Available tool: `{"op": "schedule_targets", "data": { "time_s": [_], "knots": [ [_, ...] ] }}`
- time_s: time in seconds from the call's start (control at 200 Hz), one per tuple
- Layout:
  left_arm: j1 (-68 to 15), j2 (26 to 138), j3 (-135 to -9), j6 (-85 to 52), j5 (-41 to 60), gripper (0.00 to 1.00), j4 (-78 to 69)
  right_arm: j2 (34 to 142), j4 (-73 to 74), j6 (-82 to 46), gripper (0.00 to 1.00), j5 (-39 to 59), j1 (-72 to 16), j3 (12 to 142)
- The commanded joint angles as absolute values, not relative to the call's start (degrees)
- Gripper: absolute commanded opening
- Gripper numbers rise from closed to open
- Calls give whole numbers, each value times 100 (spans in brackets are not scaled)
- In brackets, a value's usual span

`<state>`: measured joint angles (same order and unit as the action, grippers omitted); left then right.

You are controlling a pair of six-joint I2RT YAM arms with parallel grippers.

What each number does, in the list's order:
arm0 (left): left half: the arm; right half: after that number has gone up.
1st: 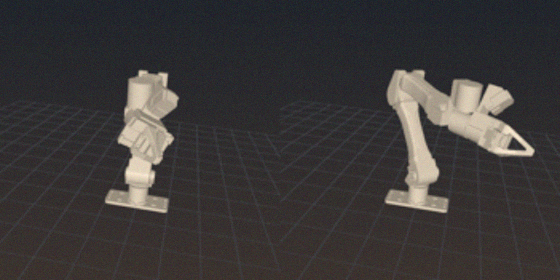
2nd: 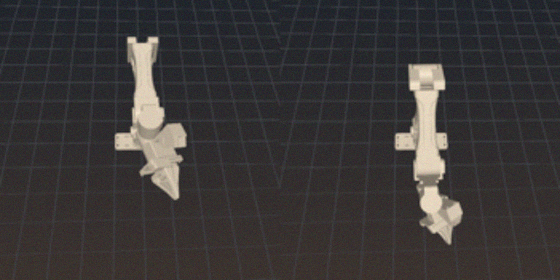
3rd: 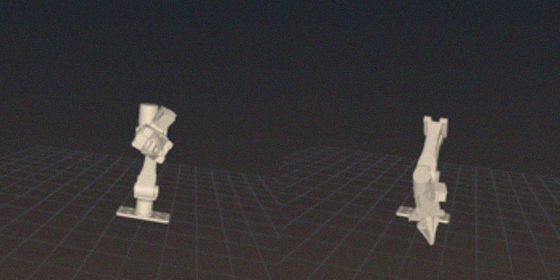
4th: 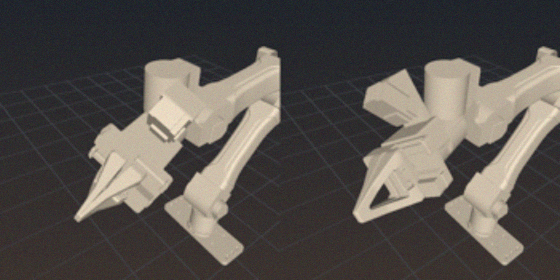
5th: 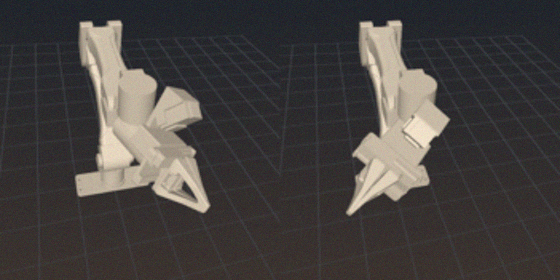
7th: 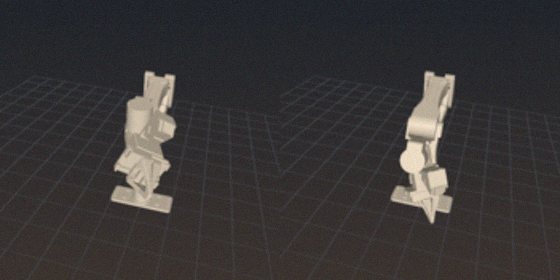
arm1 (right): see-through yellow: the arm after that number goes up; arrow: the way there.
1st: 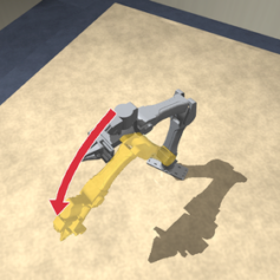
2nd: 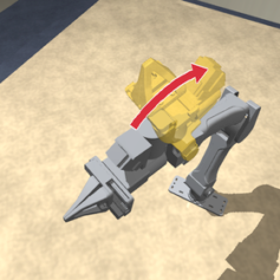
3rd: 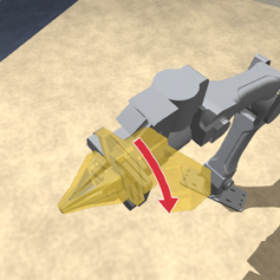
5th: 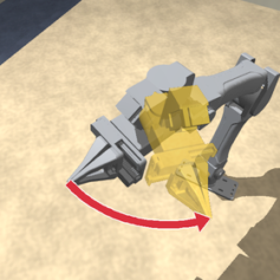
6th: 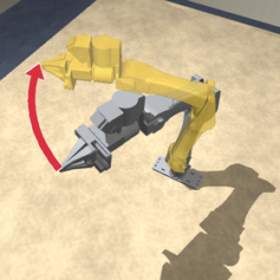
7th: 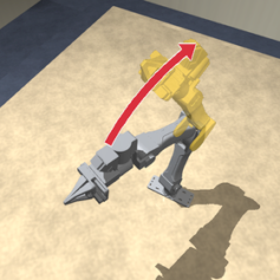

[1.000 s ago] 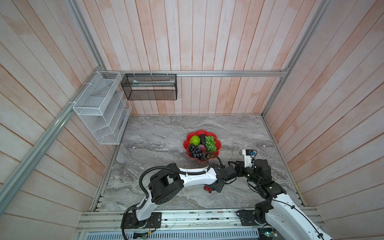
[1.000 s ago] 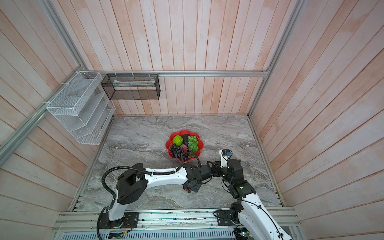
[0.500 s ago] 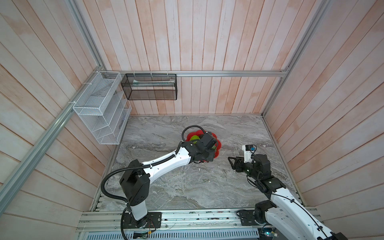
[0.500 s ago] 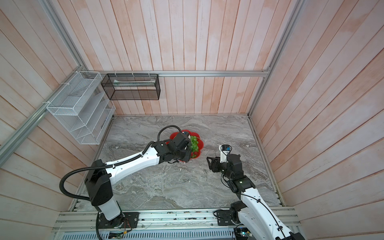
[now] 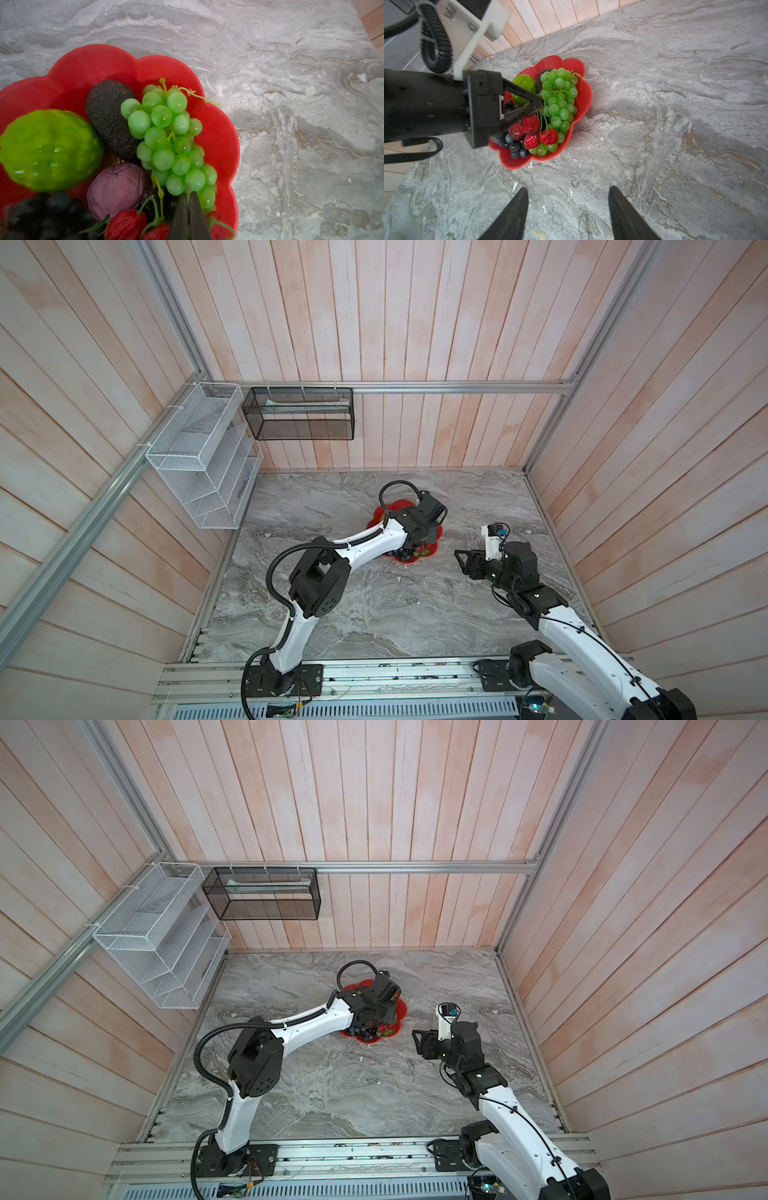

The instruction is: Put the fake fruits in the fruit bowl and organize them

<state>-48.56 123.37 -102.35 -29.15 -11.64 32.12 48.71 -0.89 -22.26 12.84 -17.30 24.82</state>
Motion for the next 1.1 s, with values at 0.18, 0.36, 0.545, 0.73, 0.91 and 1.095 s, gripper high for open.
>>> {"op": "schedule_targets", "data": {
  "time_s": [0.18, 0.36, 0.545, 0.73, 0.91, 1.095],
  "knots": [
    [-4860, 12539, -10662, -2841, -1495, 31, 3173, 4883, -31, -2119, 63, 1273, -1696, 2651],
    [-4852, 12078, -10740, -2770, -1536, 58, 3266, 4860, -217, -2092, 64, 1223, -1692, 2900],
    [-4759, 10923, -9910, -2820, -1644, 99, 3516, 4892, -451, -1974, 72, 1034, -1696, 3299],
    [-4128, 8802, -7534, -2811, -1475, 100, 2570, 5297, -326, -1370, 98, 248, -1694, 3958],
    [-2597, 7077, -5516, -2351, -1143, 100, 1314, 5281, 1979, 145, 98, -700, -1651, 3508],
    [-1930, 5512, -2659, -145, -1437, 100, -2260, 5695, 2760, 651, 98, -454, -1015, 3122]
  ]
}}
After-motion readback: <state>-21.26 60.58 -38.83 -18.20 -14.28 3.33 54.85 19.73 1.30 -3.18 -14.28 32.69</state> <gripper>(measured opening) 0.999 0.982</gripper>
